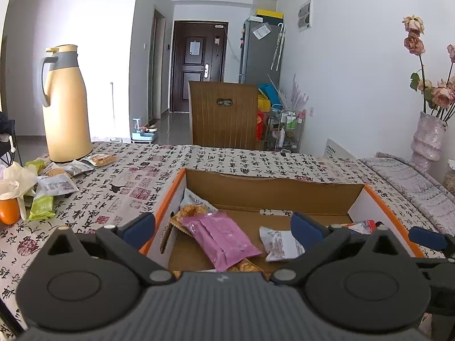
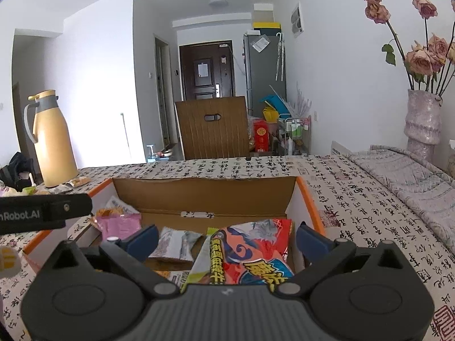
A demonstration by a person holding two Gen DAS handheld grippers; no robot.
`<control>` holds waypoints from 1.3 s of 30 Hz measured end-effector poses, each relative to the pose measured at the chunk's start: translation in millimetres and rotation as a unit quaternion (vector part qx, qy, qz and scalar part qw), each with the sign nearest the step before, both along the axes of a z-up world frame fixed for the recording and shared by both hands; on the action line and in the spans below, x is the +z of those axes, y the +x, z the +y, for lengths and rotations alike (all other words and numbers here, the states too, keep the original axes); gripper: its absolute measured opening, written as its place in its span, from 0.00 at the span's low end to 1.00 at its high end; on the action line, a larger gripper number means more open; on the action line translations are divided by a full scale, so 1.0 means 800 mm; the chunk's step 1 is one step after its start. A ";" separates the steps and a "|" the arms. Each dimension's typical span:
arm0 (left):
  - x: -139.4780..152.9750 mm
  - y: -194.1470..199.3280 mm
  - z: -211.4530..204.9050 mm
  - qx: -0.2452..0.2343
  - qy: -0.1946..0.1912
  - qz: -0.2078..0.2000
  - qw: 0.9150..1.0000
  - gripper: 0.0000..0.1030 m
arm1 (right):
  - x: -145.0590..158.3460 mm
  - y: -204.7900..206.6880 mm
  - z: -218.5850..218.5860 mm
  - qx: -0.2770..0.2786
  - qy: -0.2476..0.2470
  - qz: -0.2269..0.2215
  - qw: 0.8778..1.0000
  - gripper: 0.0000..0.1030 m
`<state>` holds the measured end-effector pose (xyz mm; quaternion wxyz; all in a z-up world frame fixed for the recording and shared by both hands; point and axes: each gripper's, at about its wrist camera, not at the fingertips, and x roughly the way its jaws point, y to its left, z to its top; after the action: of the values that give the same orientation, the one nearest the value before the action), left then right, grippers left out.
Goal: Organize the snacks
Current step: 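Open both tools to drop the packets into the box, then withdraw both open tools from the box toward the snack pile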
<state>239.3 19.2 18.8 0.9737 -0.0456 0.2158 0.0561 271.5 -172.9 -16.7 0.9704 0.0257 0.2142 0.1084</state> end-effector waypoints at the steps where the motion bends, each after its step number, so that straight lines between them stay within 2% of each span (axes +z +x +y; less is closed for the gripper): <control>1: 0.000 0.000 0.000 0.000 0.000 0.000 1.000 1.00 | 0.000 0.000 0.000 0.000 0.000 0.000 1.000 1.00; 12: 0.015 -0.013 -0.005 0.001 0.004 -0.014 1.000 1.00 | 0.019 -0.015 -0.004 0.003 -0.002 -0.020 1.000 1.00; 19: 0.031 -0.038 -0.006 -0.001 0.007 -0.026 1.000 1.00 | 0.030 -0.037 -0.008 0.001 -0.012 -0.028 1.000 1.00; 29: 0.032 -0.091 -0.006 -0.011 0.010 -0.019 1.000 1.00 | 0.034 -0.090 -0.016 0.004 -0.010 -0.018 1.000 1.00; 39: 0.019 -0.141 0.001 -0.016 -0.001 -0.003 1.000 1.00 | 0.015 -0.145 -0.021 0.010 -0.007 0.016 1.000 1.00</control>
<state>126.8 20.1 34.3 0.9752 -0.0432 0.2133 0.0404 155.3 -189.6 -4.9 0.9660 0.0182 0.2304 0.1160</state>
